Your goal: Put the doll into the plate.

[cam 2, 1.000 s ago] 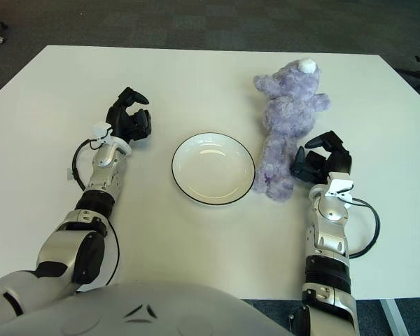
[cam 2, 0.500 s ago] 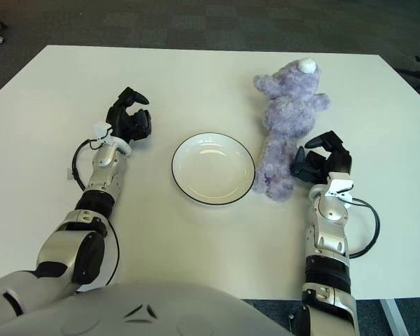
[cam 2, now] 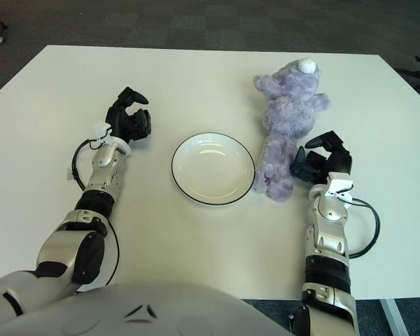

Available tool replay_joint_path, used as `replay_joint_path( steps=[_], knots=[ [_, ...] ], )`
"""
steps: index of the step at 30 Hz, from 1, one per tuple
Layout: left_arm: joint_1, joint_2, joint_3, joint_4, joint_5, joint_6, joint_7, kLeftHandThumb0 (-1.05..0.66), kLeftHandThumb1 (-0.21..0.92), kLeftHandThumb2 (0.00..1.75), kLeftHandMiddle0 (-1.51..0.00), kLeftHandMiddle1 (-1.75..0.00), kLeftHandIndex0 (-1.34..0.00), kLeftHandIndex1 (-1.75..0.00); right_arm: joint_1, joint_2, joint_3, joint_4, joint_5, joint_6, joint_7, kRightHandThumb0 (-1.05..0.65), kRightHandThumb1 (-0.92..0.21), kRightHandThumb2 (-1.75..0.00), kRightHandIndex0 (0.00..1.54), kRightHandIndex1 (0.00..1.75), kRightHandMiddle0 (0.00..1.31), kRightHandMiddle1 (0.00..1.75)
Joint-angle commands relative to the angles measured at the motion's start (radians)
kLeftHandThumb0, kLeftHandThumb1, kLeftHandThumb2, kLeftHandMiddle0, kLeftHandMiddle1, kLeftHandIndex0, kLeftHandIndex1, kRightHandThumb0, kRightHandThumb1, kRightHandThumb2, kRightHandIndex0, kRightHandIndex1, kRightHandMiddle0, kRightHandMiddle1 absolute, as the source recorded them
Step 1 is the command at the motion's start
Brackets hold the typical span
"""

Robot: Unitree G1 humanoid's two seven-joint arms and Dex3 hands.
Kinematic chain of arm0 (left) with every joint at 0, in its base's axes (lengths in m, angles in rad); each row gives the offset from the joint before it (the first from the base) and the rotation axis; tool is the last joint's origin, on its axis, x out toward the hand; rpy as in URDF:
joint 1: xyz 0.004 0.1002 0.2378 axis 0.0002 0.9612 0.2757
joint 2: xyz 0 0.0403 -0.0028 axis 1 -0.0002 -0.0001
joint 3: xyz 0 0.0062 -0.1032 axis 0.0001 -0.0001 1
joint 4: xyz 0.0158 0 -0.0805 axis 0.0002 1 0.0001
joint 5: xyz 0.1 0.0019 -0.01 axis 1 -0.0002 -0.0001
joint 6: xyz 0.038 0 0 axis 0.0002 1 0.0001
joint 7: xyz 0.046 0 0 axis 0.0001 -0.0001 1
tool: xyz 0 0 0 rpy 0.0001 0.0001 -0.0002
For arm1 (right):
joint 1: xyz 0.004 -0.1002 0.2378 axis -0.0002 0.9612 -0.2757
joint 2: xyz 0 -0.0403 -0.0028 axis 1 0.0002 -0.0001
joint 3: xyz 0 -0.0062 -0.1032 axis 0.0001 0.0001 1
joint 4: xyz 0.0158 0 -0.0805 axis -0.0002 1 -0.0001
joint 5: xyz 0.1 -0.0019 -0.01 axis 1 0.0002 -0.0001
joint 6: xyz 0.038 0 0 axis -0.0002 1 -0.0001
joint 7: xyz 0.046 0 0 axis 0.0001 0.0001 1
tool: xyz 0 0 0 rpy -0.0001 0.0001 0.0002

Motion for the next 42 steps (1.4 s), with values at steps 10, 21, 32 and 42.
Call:
replay_joint_path(
  steps=[10,21,32,42],
  knots=[
    [0.050,-0.006,0.000,0.034,-0.005,-0.003,-0.002,-0.46,0.38,1.24,-1.26,-1.75,-0.56,-1.75,0.023,0.055,0.000,0.006,-0.026,0.070,-0.093,-0.48,-0.31,-1.32,1.20,1.75,0.62,1.75],
    [0.048,-0.002,0.003,0.032,-0.021,0.008,-0.019,-0.46,0.37,1.25,-1.26,-1.75,-0.57,-1.75,0.018,0.071,0.005,-0.047,-0.063,0.185,-0.172,-0.43,-0.48,-1.11,1.14,1.75,0.48,1.75],
    [0.049,0.006,-0.004,0.035,0.000,-0.006,-0.004,-0.46,0.37,1.25,-1.27,-1.75,-0.57,-1.75,0.016,0.071,0.015,-0.065,-0.100,0.224,-0.193,-0.39,-0.65,-0.88,1.06,1.75,0.35,1.75],
    [0.055,0.004,-0.002,0.017,-0.001,0.011,0.001,-0.46,0.37,1.25,-1.26,-1.75,-0.57,-1.75,0.029,0.050,0.019,-0.112,-0.121,0.267,-0.174,-0.07,-0.69,-0.84,0.45,1.71,0.23,1.72]
  ],
)
